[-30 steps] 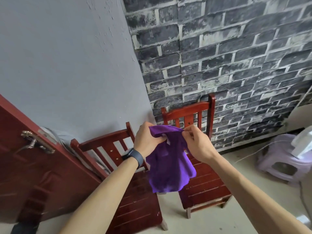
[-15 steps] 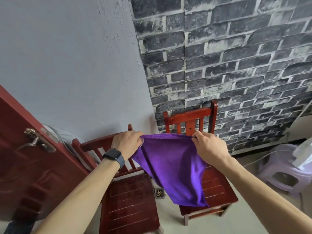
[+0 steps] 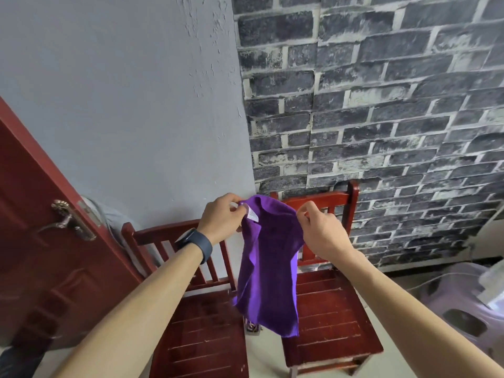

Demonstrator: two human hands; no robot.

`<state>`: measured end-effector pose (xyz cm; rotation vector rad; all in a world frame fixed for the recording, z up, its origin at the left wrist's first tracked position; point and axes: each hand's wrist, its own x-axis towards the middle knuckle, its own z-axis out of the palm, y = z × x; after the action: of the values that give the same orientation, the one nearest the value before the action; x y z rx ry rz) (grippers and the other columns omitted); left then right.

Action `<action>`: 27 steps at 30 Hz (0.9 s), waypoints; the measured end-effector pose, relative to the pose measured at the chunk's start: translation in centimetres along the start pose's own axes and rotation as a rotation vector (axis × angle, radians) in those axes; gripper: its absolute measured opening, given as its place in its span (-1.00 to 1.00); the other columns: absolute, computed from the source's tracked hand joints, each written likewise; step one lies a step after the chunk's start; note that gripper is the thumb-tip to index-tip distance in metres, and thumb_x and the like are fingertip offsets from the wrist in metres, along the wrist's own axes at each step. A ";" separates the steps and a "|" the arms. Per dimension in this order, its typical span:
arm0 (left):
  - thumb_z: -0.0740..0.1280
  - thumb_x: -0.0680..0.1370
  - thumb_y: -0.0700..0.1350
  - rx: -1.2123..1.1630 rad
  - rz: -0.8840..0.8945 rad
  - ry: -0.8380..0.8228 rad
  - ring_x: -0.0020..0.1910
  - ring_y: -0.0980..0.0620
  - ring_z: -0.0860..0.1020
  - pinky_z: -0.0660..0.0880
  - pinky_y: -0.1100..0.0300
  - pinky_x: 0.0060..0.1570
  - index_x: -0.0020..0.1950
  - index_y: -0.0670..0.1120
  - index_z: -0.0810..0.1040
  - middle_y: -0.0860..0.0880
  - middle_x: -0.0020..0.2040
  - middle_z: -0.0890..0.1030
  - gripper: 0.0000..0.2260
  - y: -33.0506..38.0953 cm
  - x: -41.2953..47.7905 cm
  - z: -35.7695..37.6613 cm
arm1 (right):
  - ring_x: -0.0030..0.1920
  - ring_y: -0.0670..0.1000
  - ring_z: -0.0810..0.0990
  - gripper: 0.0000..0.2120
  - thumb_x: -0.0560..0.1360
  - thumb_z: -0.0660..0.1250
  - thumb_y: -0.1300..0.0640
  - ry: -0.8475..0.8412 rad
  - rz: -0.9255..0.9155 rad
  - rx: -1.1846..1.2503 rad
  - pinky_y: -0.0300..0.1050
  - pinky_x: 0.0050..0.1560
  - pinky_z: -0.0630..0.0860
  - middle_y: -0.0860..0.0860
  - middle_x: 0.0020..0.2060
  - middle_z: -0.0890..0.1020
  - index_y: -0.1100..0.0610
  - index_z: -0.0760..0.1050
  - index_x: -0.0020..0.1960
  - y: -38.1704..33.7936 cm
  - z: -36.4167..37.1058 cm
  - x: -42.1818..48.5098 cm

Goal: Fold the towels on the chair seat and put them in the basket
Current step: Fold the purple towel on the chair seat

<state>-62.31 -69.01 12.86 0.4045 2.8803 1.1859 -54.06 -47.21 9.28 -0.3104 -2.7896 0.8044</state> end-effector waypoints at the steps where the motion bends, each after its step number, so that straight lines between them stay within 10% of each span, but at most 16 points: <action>1: 0.27 0.58 0.01 0.054 0.024 0.002 -0.33 0.08 0.66 0.59 0.21 -0.29 0.09 0.02 0.58 0.00 -0.14 0.69 -0.84 0.1 0.1 -0.1 | -0.23 0.25 0.52 -0.92 0.64 0.09 0.10 0.001 -0.009 -0.091 0.03 -0.23 0.37 0.11 -0.22 0.60 0.04 0.34 0.09 -0.1 -0.2 0.0; 10: 0.25 0.56 0.05 0.506 0.068 0.129 0.03 -0.11 0.62 0.53 0.09 -0.05 0.01 0.11 0.65 0.04 -0.01 0.66 -0.82 -2.3 0.5 -2.4 | -0.03 0.25 0.55 -0.89 0.57 0.08 0.24 0.068 0.028 -0.238 0.04 -0.15 0.37 0.13 -0.10 0.56 0.12 0.33 0.06 1.1 -1.7 0.6; 17: 0.41 0.48 0.02 -0.206 -0.109 -0.030 -0.26 0.06 0.69 0.51 0.24 -0.28 -0.22 0.08 0.64 0.05 -0.19 0.71 -0.91 1.7 0.2 -0.7 | -0.26 -0.02 0.68 -0.89 0.61 0.30 0.07 -0.174 0.148 0.721 0.01 -0.16 0.68 0.18 -0.01 0.66 0.10 0.52 0.05 -3.9 -1.1 1.2; 20: 0.47 0.36 0.06 -0.325 -0.156 -0.036 -0.28 0.09 0.68 0.43 0.26 -0.26 -0.17 0.07 0.69 0.10 -0.25 0.71 -0.89 2.8 0.2 0.2 | -0.12 -0.05 0.70 -0.60 0.40 0.47 -0.22 -0.219 0.040 0.610 -0.03 -0.05 0.66 0.01 -0.05 0.71 0.03 0.56 0.07 -5.3 -0.8 0.7; 23: 0.46 0.41 0.05 -0.490 -0.133 -0.052 -0.24 0.10 0.67 0.45 0.21 -0.21 -0.12 0.07 0.69 0.07 -0.20 0.71 -0.89 3.3 -0.2 -0.5 | -0.15 -0.06 0.71 -0.77 0.43 0.49 0.01 -0.121 -0.036 0.445 -0.02 -0.04 0.66 -0.06 -0.12 0.72 0.02 0.59 0.05 -5.8 -1.4 0.9; 27: 0.37 0.39 -0.04 -0.751 -0.142 0.020 -0.07 0.03 0.59 0.42 0.22 -0.21 0.02 -0.02 0.60 -0.01 -0.02 0.68 -0.78 0.5 -2.7 0.7 | -0.12 0.11 0.73 -0.89 0.50 0.45 0.27 -0.132 0.117 0.896 0.02 -0.06 0.69 0.22 -0.04 0.70 0.20 0.59 0.02 -6.6 -3.4 1.4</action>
<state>-59.54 -68.81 12.43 0.1570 2.1776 2.0747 -55.41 -50.68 15.88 -0.2507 -2.2128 2.0157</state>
